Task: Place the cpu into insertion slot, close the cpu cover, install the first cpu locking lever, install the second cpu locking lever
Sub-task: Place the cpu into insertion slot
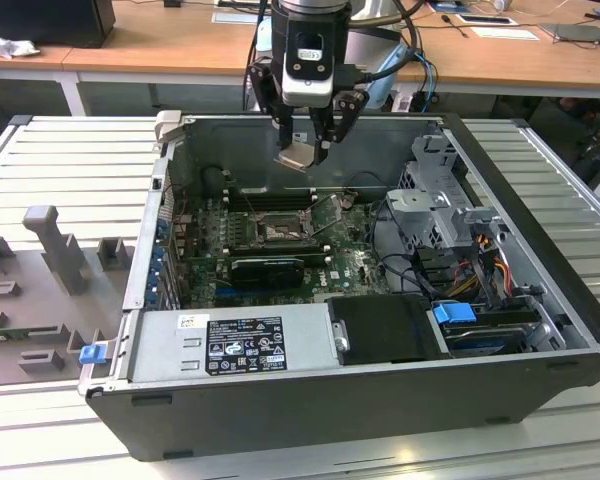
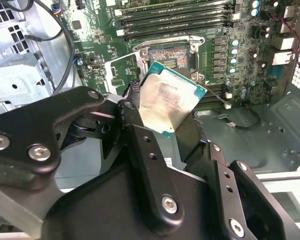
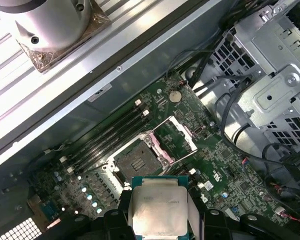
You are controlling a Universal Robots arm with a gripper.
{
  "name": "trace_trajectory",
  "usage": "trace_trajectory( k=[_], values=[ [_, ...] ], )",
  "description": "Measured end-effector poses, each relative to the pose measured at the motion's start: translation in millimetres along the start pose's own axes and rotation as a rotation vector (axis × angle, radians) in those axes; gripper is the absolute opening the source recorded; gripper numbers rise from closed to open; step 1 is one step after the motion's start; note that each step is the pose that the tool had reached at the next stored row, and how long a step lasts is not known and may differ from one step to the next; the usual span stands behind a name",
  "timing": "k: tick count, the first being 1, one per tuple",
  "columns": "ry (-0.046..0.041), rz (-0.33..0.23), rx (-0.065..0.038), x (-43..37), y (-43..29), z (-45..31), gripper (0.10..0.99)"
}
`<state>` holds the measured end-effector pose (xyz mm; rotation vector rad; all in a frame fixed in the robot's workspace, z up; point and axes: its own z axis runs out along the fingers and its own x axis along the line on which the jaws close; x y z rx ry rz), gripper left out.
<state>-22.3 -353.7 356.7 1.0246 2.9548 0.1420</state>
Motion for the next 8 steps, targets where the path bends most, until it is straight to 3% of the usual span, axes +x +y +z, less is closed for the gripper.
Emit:
trace_trajectory(
  k=[8],
  values=[
    [-0.0034, 0.038, -0.001, 0.2, 0.0, 0.2, 0.525]
  ],
)
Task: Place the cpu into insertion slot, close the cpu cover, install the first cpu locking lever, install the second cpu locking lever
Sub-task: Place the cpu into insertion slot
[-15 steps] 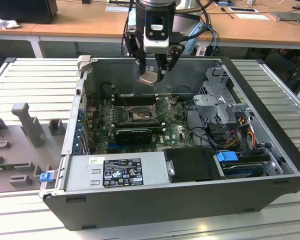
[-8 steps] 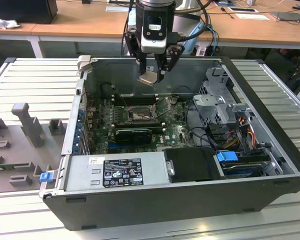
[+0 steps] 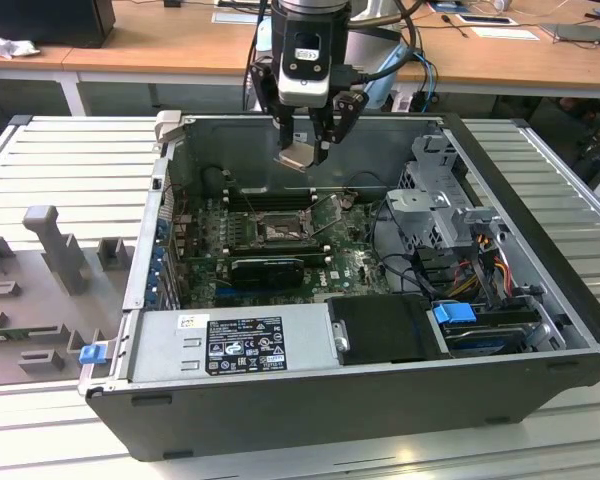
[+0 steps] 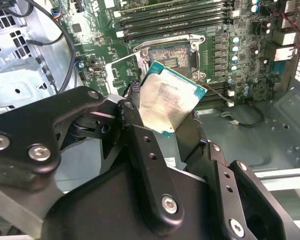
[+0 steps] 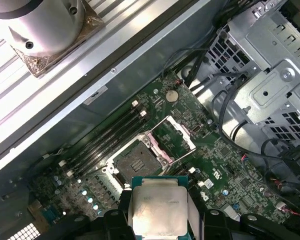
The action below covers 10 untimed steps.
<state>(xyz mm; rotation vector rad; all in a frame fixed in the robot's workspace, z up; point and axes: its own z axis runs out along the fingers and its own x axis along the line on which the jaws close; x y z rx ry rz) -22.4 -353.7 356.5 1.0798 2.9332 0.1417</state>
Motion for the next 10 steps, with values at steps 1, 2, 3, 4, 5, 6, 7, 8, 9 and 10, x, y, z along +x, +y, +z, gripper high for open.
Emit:
trace_trajectory(
  k=[1, 2, 3, 4, 5, 6, 7, 8, 9, 10],
  values=[
    [-0.0003, 0.003, 0.000, 0.0, 0.0, 0.0, 0.525],
    [-0.0006, 0.007, 0.000, 0.0, 0.0, 0.0, 0.525],
    [-0.0009, 0.010, 0.000, 0.1, 0.0, 0.1, 0.525],
    [-0.0014, 0.015, 0.000, 0.2, -0.1, 0.1, 0.525],
    [-0.0020, 0.022, 0.000, 0.3, -0.2, 0.1, 0.525],
    [-0.0025, 0.028, -0.001, 0.3, -0.2, 0.2, 0.525],
    [-0.0030, 0.033, -0.001, 0.3, -0.2, 0.3, 0.525],
    [-0.0033, 0.037, -0.001, 0.4, -0.2, 0.3, 0.525],
    [-0.0038, 0.042, -0.001, 0.4, -0.2, 0.3, 0.525],
    [-0.0044, 0.048, -0.001, 0.4, -0.2, 0.3, 0.525]
  ],
)
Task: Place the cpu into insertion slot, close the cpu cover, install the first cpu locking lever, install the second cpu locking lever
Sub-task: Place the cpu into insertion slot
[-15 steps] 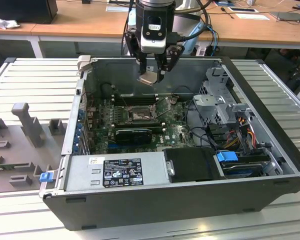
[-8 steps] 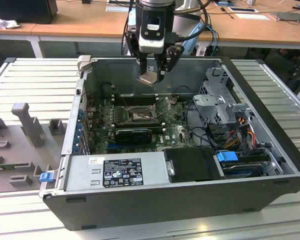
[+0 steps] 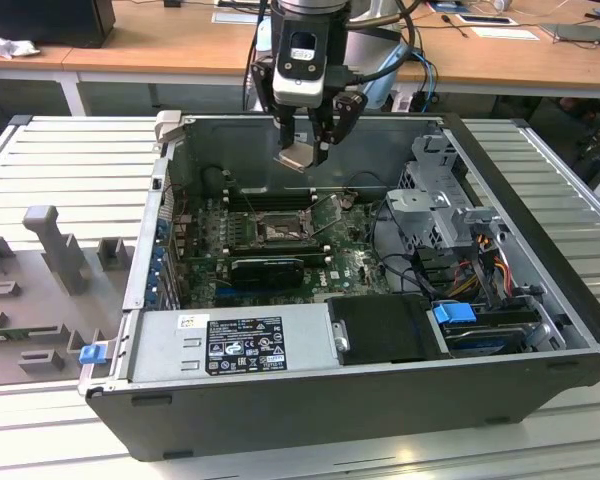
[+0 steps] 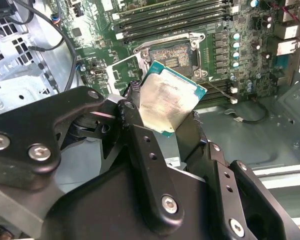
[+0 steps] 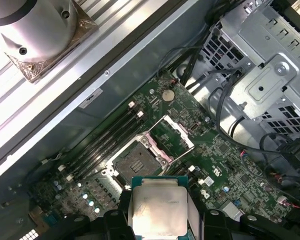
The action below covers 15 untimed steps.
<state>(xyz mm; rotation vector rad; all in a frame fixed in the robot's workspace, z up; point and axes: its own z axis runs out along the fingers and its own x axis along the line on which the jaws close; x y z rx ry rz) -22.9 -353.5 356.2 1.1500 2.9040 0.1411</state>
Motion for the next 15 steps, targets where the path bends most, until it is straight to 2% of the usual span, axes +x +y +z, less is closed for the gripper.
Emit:
trace_trajectory(
  k=[7, 15],
  values=[
    [-0.0097, 0.109, -0.002, 0.0, 0.0, 0.6, 0.525],
    [-0.0156, 0.175, -0.003, 0.6, -0.6, 1.0, 0.525]
  ],
)
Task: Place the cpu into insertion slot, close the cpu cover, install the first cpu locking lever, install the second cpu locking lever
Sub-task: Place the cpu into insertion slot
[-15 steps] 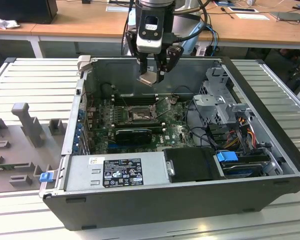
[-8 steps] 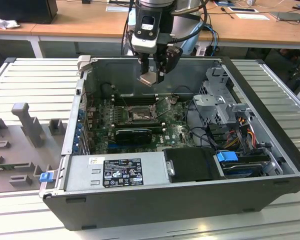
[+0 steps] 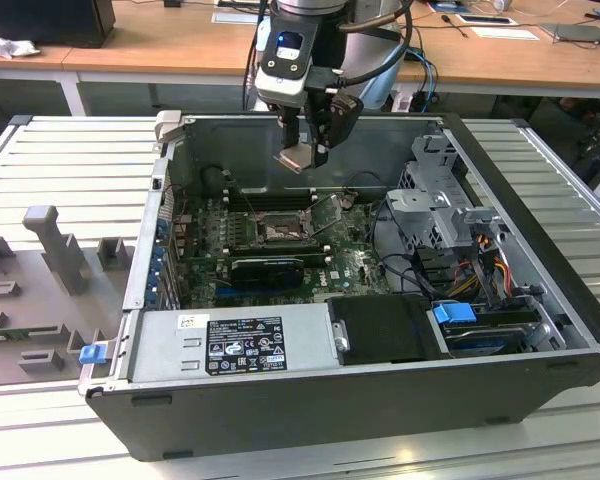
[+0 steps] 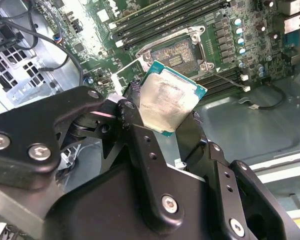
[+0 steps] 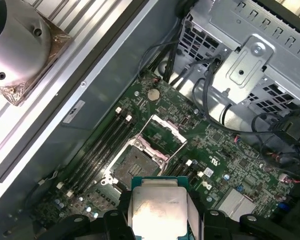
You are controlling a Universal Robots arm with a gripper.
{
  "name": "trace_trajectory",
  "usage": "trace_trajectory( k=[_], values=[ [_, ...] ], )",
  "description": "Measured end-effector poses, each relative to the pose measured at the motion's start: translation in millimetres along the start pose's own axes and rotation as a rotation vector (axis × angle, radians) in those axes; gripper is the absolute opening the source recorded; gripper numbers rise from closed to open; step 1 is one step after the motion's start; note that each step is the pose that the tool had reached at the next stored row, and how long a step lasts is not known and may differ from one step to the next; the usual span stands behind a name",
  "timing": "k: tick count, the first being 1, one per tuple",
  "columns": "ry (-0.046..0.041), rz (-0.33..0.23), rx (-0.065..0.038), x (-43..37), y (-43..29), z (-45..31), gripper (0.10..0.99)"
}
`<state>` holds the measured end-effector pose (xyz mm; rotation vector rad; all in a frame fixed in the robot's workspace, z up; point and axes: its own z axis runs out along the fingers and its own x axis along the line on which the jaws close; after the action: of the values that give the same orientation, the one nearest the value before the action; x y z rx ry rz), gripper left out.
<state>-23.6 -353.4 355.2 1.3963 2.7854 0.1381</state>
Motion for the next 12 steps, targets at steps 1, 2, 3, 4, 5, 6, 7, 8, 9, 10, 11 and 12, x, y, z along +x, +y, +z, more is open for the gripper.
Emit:
trace_trajectory(
  k=[1, 2, 3, 4, 5, 6, 7, 8, 9, 10, 11, 12],
  values=[
    [-0.0004, 0.004, 0.000, 0.0, 0.0, 0.1, 0.525],
    [-0.0010, 0.011, 0.000, 0.0, -0.1, 0.1, 0.525],
    [-0.0014, 0.015, 0.000, 0.1, -0.1, 0.2, 0.525],
    [-0.0017, 0.018, 0.000, 0.1, -0.2, 0.3, 0.525],
    [-0.0021, 0.023, 0.000, 0.1, -0.2, 0.3, 0.525],
    [-0.0024, 0.026, -0.001, 0.1, -0.2, 0.4, 0.525],
    [-0.0027, 0.030, -0.001, 0.1, -0.2, 0.4, 0.525],
    [-0.0031, 0.034, -0.001, 0.1, -0.2, 0.5, 0.525],
    [-0.0038, 0.042, -0.001, 0.2, -0.3, 0.7, 0.525],
    [-0.0044, 0.049, -0.001, 0.2, -0.3, 0.7, 0.525],
    [-0.0052, 0.057, -0.001, 0.2, -0.3, 0.8, 0.525],
    [-0.0063, 0.071, -0.001, 0.2, -0.4, 0.9, 0.525]
  ],
)
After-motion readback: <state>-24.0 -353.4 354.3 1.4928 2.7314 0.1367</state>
